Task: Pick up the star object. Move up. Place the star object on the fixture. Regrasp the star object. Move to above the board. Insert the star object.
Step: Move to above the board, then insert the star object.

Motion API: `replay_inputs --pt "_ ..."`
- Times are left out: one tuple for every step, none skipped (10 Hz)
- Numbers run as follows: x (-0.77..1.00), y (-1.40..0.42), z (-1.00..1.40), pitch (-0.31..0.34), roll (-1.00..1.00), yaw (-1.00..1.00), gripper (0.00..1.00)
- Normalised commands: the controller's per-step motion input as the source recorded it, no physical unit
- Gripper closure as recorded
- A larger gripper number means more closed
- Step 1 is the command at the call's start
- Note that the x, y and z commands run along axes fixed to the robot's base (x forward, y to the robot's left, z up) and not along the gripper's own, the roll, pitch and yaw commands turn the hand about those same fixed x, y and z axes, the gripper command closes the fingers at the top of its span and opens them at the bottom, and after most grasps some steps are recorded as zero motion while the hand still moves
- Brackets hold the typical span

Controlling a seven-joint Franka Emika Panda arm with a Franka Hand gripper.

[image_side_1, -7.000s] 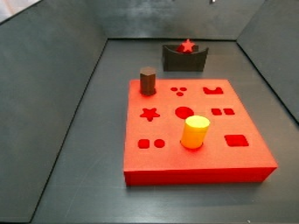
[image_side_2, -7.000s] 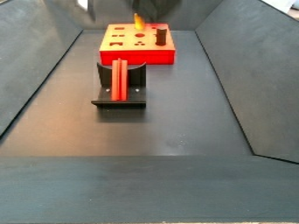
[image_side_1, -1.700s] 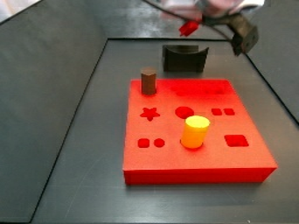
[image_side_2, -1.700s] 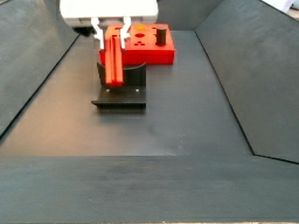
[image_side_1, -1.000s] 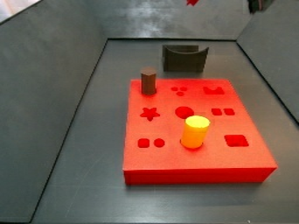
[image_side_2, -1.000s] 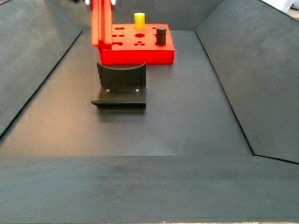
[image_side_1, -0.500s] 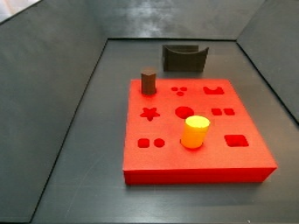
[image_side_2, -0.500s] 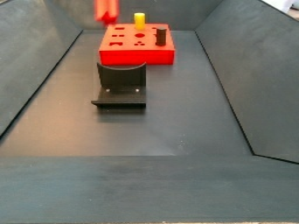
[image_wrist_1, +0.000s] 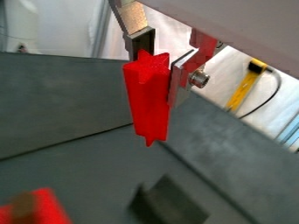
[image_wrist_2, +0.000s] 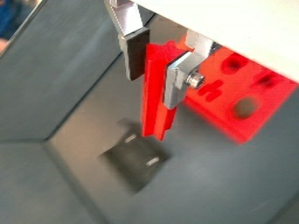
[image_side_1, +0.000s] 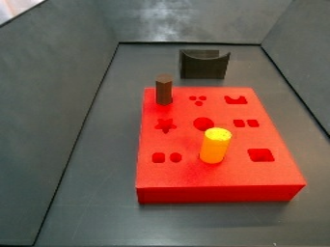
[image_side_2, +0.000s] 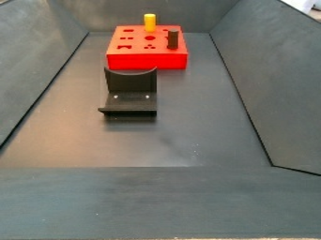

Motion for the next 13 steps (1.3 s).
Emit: replay_inputs --pt "-0.67 -1.0 0.36 -0.026 -1.0 -0.12 1.0" --pt "-0.7 -1.0 0.36 -0.028 -1.0 -0.12 1.0" --pt "-0.53 -0.7 0.26 -0.029 -1.0 -0.12 1.0" --pt "-0.36 -0.43 0.16 -0.033 -1.0 -0.11 1.0" --pt "-0.26 -0.28 0.1 -0.036 -1.0 -0.11 1.0" --pt "-0.13 -0.08 0.04 -0.028 -0.62 -0.05 1.0" --pt "-0.09 -0.03 0.02 -0.034 -0.46 -0.03 1.0" --pt "-0.05 -0.01 0.0 -0.029 -0.26 -0.02 1.0" --pt "0.01 0.0 0.0 0.0 0.0 0.0 1.0" --pt "0.0 0.0 -0.05 0.0 0.0 0.0 1.0" --pt "-0.25 -0.05 -0.3 -0.081 -0.06 -0.21 1.0" --pt "0.0 -0.01 -0.48 -0.099 -0.18 -0.35 1.0" --pt "-0.01 -0.09 -0.58 -0.1 -0.21 -0.49 1.0"
